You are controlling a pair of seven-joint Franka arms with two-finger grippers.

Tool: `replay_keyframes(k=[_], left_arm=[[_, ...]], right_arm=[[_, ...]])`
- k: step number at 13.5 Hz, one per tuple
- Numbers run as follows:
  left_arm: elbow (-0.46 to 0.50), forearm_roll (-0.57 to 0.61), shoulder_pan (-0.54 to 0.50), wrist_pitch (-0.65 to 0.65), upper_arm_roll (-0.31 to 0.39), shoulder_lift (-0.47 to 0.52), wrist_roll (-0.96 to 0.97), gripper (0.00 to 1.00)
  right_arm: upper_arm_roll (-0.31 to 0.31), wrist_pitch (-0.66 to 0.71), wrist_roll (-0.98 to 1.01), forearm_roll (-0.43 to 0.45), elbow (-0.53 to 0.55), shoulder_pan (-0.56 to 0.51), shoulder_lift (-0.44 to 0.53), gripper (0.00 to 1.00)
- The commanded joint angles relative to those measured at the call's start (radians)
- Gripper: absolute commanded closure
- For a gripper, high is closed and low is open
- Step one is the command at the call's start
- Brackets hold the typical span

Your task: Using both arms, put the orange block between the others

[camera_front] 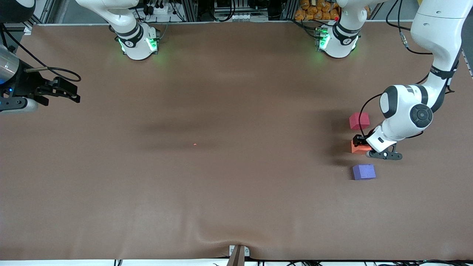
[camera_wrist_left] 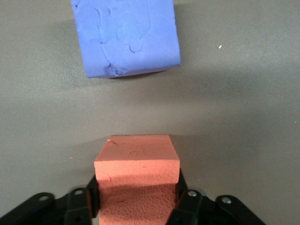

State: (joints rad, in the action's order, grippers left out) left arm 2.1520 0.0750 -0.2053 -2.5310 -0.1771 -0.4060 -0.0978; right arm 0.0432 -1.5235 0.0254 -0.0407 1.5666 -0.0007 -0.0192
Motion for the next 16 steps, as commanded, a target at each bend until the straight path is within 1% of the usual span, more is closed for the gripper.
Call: replay_keyframes(k=[1, 3, 5, 6, 8, 11, 14, 16], left_arm=[[-0.006, 0.005, -0.002, -0.011, -0.004, 0.010, 0.015, 0.00], [-0.009, 0.005, -0.002, -0.008, -0.005, 0.039, 0.027, 0.00], [-0.011, 0.005, -0.002, 0.014, -0.005, 0.094, 0.029, 0.00], [-0.023, 0.005, -0.002, 0.047, -0.005, 0.126, 0.029, 0.00], [-0.070, 0.005, -0.003, 0.191, -0.005, 0.218, 0.027, 0.00], [-0.225, 0.005, -0.008, 0.432, -0.005, 0.292, 0.020, 0.00], [-0.421, 0.003, -0.002, 0.663, -0.019, 0.297, 0.024, 0.00], [-0.516, -0.015, -0.002, 0.785, -0.036, 0.300, 0.026, 0.00]], right_arm=[[-0.005, -0.007, -0.005, -0.013, 0.009, 0.007, 0.007, 0.00], [-0.005, -0.009, -0.005, -0.013, 0.010, 0.011, 0.005, 0.00], [-0.005, -0.006, -0.005, -0.013, 0.010, 0.008, 0.007, 0.00], [-0.005, -0.006, -0.005, -0.013, 0.010, 0.008, 0.007, 0.00], [-0.005, -0.006, -0.005, -0.013, 0.010, 0.008, 0.007, 0.00], [-0.006, -0.006, -0.005, -0.013, 0.010, 0.008, 0.007, 0.00], [-0.005, -0.007, -0.005, -0.013, 0.010, 0.008, 0.005, 0.00], [-0.005, -0.006, -0.005, -0.013, 0.010, 0.008, 0.005, 0.00]])
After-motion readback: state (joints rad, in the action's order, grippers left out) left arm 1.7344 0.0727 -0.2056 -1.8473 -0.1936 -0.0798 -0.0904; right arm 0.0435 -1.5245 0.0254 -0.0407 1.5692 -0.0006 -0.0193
